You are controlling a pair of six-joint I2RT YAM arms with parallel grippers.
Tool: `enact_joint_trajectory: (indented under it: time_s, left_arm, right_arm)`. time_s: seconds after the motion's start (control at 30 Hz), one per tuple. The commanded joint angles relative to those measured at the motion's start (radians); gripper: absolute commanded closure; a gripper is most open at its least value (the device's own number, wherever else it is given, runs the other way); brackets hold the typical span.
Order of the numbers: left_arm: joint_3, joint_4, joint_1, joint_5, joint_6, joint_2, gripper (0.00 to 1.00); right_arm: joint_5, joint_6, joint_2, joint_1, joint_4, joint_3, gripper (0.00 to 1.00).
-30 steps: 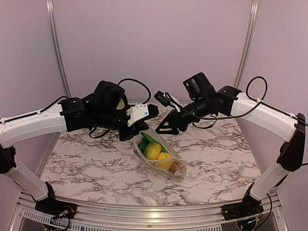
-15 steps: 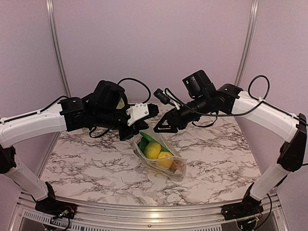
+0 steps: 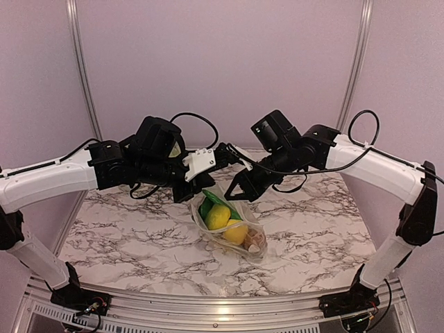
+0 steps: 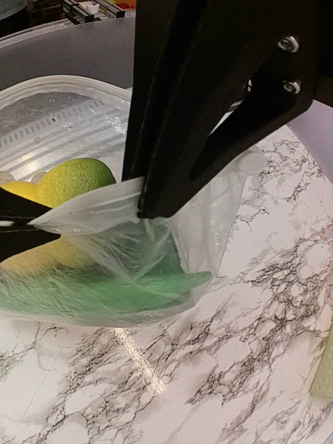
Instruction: Open the zip-top bag and remove the fake food
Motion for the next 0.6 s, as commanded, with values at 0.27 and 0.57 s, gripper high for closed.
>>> enact_joint_trajectory:
  time_s: [0.27, 0.57]
  left_arm:
    - [-0.013, 0.208, 0.001, -0.106, -0.170, -0.045, 0.30]
    - [-0.035, 0.240, 0.029, -0.214, -0.402, -0.081, 0.01]
  right_arm:
    - [0.076, 0.177, -0.107, -0.133, 0.111, 0.005, 1.00]
    - [0.227, 0.167, -0.124, -0.157, 0.057, 0.095, 1.00]
